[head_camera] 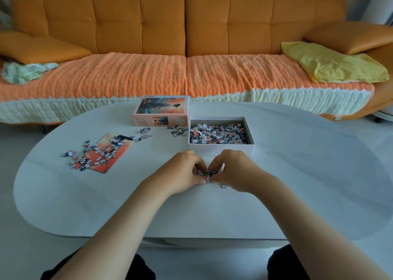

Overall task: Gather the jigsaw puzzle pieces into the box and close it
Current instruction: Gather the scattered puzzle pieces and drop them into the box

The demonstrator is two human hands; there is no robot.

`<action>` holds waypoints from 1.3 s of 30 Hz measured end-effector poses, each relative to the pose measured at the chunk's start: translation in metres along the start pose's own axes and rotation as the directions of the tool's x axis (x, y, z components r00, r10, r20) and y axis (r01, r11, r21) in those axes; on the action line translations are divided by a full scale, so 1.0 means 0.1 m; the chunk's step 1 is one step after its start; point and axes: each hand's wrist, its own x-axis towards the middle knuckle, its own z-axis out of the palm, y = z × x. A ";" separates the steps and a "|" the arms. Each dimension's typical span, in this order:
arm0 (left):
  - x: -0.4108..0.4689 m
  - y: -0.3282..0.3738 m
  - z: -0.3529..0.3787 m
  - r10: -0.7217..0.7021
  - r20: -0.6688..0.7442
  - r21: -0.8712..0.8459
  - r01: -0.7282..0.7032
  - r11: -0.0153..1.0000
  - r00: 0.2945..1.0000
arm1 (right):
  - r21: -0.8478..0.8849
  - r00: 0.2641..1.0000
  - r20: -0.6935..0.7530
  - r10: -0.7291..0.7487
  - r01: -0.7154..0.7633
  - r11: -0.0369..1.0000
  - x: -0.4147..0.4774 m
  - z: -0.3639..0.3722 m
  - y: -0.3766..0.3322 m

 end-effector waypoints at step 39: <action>0.75 -0.07 -0.15 0.151 -0.357 0.079 -0.131 0.988 0.922 | -0.099 0.924 -0.336 -0.184 0.159 0.982 0.50 -0.30 0.22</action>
